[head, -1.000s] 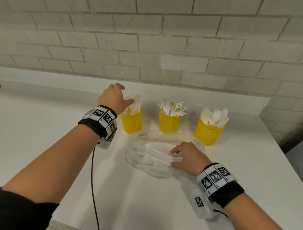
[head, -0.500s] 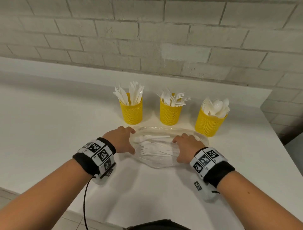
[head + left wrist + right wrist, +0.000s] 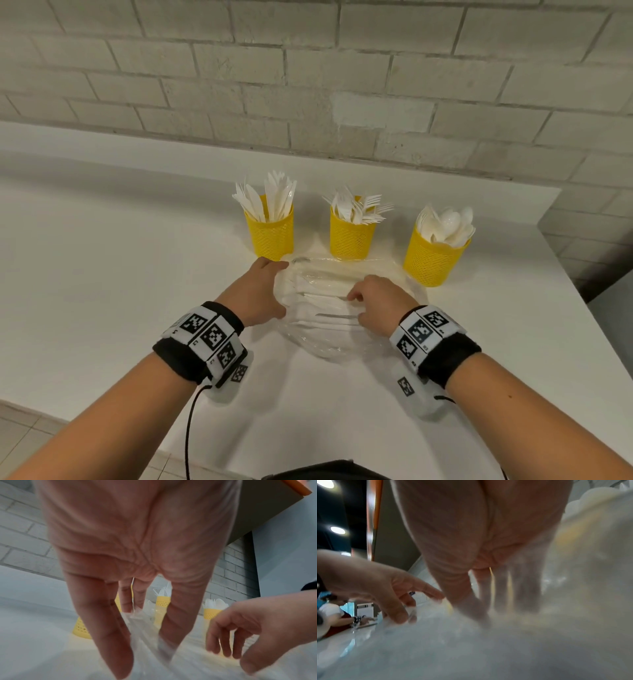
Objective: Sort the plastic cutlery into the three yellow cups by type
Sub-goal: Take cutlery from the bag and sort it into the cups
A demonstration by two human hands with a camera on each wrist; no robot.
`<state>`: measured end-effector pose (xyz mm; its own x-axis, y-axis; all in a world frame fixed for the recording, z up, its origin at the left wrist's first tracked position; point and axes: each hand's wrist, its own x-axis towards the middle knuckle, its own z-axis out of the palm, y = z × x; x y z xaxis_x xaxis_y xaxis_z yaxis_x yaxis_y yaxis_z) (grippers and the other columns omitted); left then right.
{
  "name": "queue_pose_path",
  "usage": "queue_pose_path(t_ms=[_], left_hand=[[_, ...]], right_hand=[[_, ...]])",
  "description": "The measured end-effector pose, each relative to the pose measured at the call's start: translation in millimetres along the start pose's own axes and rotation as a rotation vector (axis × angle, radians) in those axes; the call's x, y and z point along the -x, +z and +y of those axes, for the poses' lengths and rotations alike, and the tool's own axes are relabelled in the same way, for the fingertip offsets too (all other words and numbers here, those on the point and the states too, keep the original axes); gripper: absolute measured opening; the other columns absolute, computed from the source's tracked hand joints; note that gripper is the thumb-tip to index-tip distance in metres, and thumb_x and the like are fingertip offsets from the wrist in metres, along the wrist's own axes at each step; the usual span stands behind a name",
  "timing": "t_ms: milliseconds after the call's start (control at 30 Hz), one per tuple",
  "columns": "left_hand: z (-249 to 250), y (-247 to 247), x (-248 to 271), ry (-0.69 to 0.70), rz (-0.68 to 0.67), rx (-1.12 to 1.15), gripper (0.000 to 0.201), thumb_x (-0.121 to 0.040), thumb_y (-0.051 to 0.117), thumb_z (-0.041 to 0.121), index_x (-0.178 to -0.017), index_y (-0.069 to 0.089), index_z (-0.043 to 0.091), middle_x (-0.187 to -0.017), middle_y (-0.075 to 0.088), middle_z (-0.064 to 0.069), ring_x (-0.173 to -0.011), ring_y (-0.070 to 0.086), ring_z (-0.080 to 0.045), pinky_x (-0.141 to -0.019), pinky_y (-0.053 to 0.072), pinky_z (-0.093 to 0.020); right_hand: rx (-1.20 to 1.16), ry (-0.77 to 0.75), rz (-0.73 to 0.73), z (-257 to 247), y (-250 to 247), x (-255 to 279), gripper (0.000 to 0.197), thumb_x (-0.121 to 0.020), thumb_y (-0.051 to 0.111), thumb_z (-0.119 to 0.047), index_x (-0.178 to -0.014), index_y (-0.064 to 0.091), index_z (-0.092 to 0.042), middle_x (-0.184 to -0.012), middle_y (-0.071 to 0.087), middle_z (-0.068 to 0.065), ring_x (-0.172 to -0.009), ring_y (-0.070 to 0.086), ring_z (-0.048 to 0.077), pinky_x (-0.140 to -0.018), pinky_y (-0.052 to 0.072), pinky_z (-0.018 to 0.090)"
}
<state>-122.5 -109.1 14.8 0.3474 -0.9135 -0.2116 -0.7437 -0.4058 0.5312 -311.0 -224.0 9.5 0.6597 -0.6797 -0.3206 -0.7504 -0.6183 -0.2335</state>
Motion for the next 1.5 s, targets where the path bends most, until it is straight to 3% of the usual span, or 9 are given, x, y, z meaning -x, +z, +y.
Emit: queue_pose_path(t_ms=[133, 300, 400, 600, 733, 867, 1167, 1333, 1500], left_hand=[[-3.4, 1.5, 3.4, -0.002, 0.026, 0.04, 0.089, -0.07, 0.079, 0.013, -0.145, 0.032, 0.018, -0.144, 0.03, -0.002, -0.11, 0.056, -0.032, -0.085, 0.051, -0.033], [-3.1, 6.8, 8.9, 0.007, 0.049, 0.089, 0.091, -0.069, 0.079, 0.013, -0.146, 0.031, 0.017, -0.144, 0.029, -0.002, -0.112, 0.054, -0.031, -0.089, 0.05, -0.034], [-3.0, 10.2, 11.7, 0.007, 0.066, 0.101, 0.092, -0.07, 0.078, 0.011, -0.147, 0.029, 0.016, -0.144, 0.029, -0.002, -0.113, 0.053, -0.028, -0.091, 0.047, -0.031], [-5.0, 10.9, 13.2, 0.007, 0.1, 0.129, 0.092, -0.071, 0.077, 0.011, -0.148, 0.028, 0.016, -0.144, 0.029, -0.001, -0.109, 0.054, -0.026, -0.091, 0.045, -0.026], [-6.8, 11.2, 13.8, 0.016, 0.105, 0.132, 0.091, -0.071, 0.076, 0.01, -0.147, 0.028, 0.016, -0.143, 0.029, -0.001, -0.095, 0.049, -0.018, -0.085, 0.041, -0.021], [-5.8, 12.8, 15.1, 0.032, 0.111, 0.13, 0.092, -0.07, 0.077, 0.01, -0.147, 0.028, 0.016, -0.143, 0.03, -0.001, -0.108, 0.054, -0.025, -0.09, 0.042, -0.023], [-8.3, 5.9, 13.8, 0.007, 0.143, 0.14, 0.093, -0.07, 0.077, 0.009, -0.148, 0.028, 0.016, -0.144, 0.029, -0.003, -0.112, 0.054, -0.028, -0.096, 0.044, -0.028], [-9.6, 3.4, 10.7, -0.027, 0.15, 0.14, 0.093, -0.071, 0.077, 0.009, -0.149, 0.026, 0.015, -0.143, 0.028, -0.004, -0.109, 0.054, -0.026, -0.098, 0.045, -0.032], [-10.8, -0.4, 11.1, -0.101, 0.182, 0.048, 0.084, -0.078, 0.071, 0.02, -0.149, 0.026, 0.02, -0.144, 0.028, -0.003, -0.104, 0.056, -0.022, -0.089, 0.046, -0.03]], right_hand=[[-0.123, -0.153, 0.296, -8.8, -2.8, -5.0, 0.034, -0.086, 0.05, -0.008, -0.118, 0.056, -0.018, -0.122, 0.049, 0.004, -0.12, 0.04, 0.023, -0.097, 0.041, 0.035], [-0.037, -0.12, 0.077, -22.4, 7.5, -27.0, 0.035, -0.095, 0.047, -0.017, -0.127, 0.058, -0.022, -0.129, 0.054, 0.008, -0.123, 0.045, 0.025, -0.102, 0.042, 0.039], [-0.084, -0.089, 0.066, -23.2, 6.9, -33.4, 0.025, -0.088, 0.061, -0.021, -0.113, 0.067, -0.021, -0.115, 0.064, 0.007, -0.106, 0.059, 0.023, -0.093, 0.049, 0.035], [-0.086, -0.094, 0.142, -9.4, -2.0, -29.4, 0.021, -0.086, 0.061, -0.017, -0.106, 0.068, -0.019, -0.11, 0.06, 0.004, -0.106, 0.057, 0.022, -0.089, 0.047, 0.032], [0.083, -0.102, -0.05, 2.1, -2.8, -17.7, 0.06, -0.08, 0.063, -0.035, -0.136, 0.046, -0.02, -0.13, 0.044, 0.004, -0.125, 0.041, 0.024, -0.103, 0.041, 0.038], [0.11, -0.153, -0.119, -7.2, 7.7, -12.5, 0.088, -0.072, 0.072, -0.042, -0.145, 0.029, -0.019, -0.137, 0.034, 0.005, -0.131, 0.03, 0.024, -0.105, 0.039, 0.043], [0.193, -0.128, -0.099, -27.4, 20.1, -17.9, 0.047, -0.084, 0.062, -0.028, -0.121, 0.044, -0.004, -0.118, 0.052, 0.014, -0.107, 0.052, 0.029, -0.078, 0.043, 0.034], [0.138, -0.116, -0.112, -17.8, 12.9, -21.6, 0.039, -0.09, 0.052, -0.027, -0.12, 0.046, -0.002, -0.12, 0.05, 0.017, -0.109, 0.049, 0.031, -0.084, 0.042, 0.036], [-0.208, -0.161, 0.049, -0.7, -4.1, -18.0, 0.032, -0.097, 0.04, -0.026, -0.119, 0.039, -0.003, -0.104, 0.057, 0.019, -0.095, 0.056, 0.032, -0.083, 0.046, 0.04]])
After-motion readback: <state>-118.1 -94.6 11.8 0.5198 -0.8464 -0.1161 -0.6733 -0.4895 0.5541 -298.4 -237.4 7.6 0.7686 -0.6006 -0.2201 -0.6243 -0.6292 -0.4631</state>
